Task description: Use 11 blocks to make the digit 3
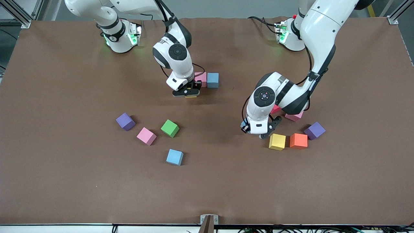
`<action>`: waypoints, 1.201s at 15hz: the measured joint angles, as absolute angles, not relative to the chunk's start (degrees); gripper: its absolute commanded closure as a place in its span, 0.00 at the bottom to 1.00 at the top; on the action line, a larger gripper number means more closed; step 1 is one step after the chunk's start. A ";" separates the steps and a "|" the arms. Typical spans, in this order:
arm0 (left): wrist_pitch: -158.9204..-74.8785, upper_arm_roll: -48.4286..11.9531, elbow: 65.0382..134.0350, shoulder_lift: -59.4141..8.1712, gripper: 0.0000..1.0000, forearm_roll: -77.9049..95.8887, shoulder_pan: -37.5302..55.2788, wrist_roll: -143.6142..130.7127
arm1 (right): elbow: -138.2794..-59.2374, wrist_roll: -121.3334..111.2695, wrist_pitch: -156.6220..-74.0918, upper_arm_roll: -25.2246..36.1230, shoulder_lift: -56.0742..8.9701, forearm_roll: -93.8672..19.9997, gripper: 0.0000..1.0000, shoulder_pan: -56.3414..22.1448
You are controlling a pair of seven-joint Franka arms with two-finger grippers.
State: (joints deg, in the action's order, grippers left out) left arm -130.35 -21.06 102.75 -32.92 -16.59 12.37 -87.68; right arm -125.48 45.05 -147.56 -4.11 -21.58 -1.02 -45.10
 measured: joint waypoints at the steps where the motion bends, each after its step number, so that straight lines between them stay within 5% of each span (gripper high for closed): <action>1: -130.35 -21.06 102.75 -32.92 0.55 -16.59 12.38 -87.68 | -125.48 44.73 -147.56 -4.11 -21.58 -1.03 0.95 -45.10; 18: -130.35 -21.06 102.42 -32.92 0.55 -16.59 12.37 -87.68 | -125.48 43.11 -147.32 -4.36 -21.55 -1.15 0.92 -44.75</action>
State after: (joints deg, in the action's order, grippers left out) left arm -130.35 -21.06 102.42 -32.92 -16.59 12.37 -87.68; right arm -125.48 43.11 -147.32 -4.36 -21.55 -1.15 -44.75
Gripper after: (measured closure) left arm 0.449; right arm 0.471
